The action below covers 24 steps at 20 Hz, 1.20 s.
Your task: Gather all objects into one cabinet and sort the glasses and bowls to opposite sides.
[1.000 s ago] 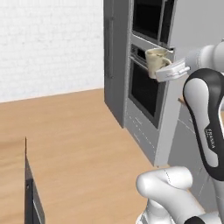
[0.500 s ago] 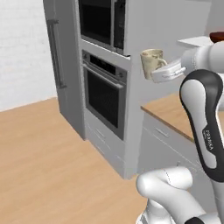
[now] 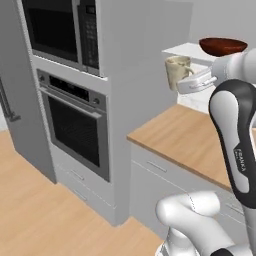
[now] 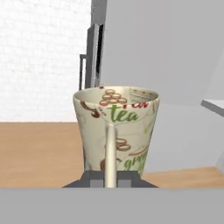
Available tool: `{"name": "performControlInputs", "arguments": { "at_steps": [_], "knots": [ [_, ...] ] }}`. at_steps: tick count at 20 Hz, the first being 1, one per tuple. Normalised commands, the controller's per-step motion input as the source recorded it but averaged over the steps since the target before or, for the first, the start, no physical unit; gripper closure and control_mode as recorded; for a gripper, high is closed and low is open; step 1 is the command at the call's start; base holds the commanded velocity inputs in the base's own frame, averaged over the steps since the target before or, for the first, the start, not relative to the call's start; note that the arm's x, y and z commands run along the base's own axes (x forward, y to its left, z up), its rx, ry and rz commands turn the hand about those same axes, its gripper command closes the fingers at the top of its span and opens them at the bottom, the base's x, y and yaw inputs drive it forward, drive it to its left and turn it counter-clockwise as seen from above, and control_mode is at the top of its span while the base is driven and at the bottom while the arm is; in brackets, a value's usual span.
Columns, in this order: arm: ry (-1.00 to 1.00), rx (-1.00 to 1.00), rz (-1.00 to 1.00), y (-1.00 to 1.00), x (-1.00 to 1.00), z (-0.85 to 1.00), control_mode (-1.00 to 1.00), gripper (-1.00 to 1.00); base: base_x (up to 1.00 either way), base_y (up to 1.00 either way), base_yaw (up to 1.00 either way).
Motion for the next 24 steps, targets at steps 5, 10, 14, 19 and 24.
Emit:
{"name": "performControlInputs", "arguments": {
  "at_steps": [5,10,14,19,24],
  "knots": [
    [0.0,0.0,0.0,0.0,0.0,0.0,1.0,1.0,0.65,-0.17,-0.14],
    [0.0,0.0,0.0,0.0,0.0,0.0,1.0,1.0,0.03,-0.72,-0.63],
    [0.0,0.0,0.0,0.0,0.0,0.0,1.0,1.0,0.26,-0.22,-0.56],
    [0.0,0.0,0.0,0.0,0.0,0.0,1.0,1.0,0.3,0.35,-0.26],
    [0.0,0.0,0.0,0.0,0.0,0.0,1.0,1.0,-0.18,0.03,-0.79]
  ]
}}
